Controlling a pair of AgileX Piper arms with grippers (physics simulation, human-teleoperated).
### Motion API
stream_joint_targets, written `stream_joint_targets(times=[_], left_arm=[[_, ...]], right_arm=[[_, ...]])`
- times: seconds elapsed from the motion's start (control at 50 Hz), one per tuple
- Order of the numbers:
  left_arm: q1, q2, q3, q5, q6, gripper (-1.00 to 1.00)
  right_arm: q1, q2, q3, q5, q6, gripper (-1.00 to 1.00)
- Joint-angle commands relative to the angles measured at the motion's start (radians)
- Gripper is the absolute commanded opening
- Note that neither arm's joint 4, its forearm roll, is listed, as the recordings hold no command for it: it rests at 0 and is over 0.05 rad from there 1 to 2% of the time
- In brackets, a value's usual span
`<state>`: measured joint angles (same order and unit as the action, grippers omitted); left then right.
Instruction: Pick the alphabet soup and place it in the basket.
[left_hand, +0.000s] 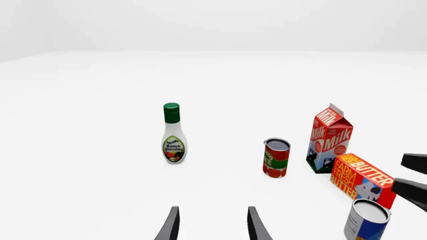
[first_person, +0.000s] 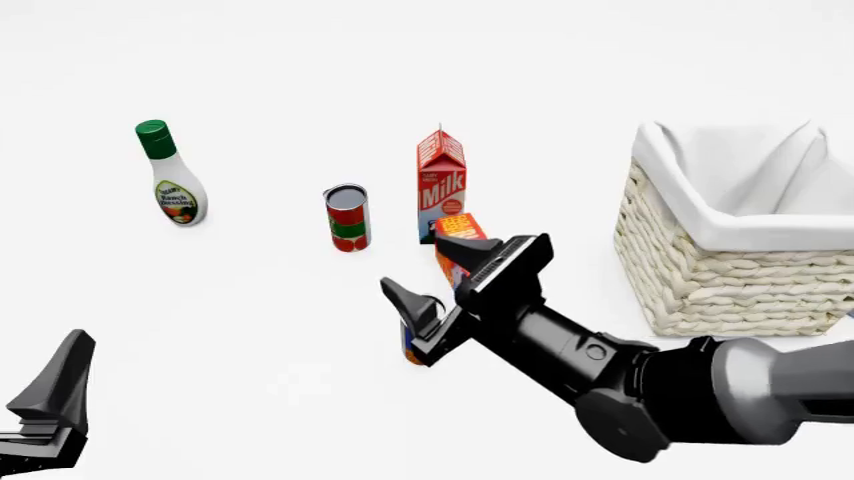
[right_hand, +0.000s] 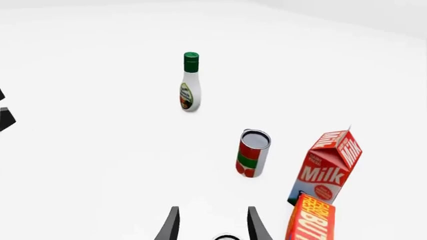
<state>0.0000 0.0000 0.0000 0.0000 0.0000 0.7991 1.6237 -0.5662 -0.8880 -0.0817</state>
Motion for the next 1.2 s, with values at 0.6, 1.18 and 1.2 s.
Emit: stream_joint_targets(times=[0.6, 1.18, 1.2], left_arm=[[0.000, 0.000, 0.000, 0.000, 0.000, 1.00], [0.000, 0.000, 0.000, 0.000, 0.000, 1.00], [0.000, 0.000, 0.000, 0.000, 0.000, 1.00]], right_arm=[[-0.066, 0.110, 0.021, -0.075, 0.018, 1.00], [-0.082, 0.201, -0.012, -0.088, 0.019, 1.00], [-0.082, 0.204, -0.014, -0.088, 0.019, 1.00]])
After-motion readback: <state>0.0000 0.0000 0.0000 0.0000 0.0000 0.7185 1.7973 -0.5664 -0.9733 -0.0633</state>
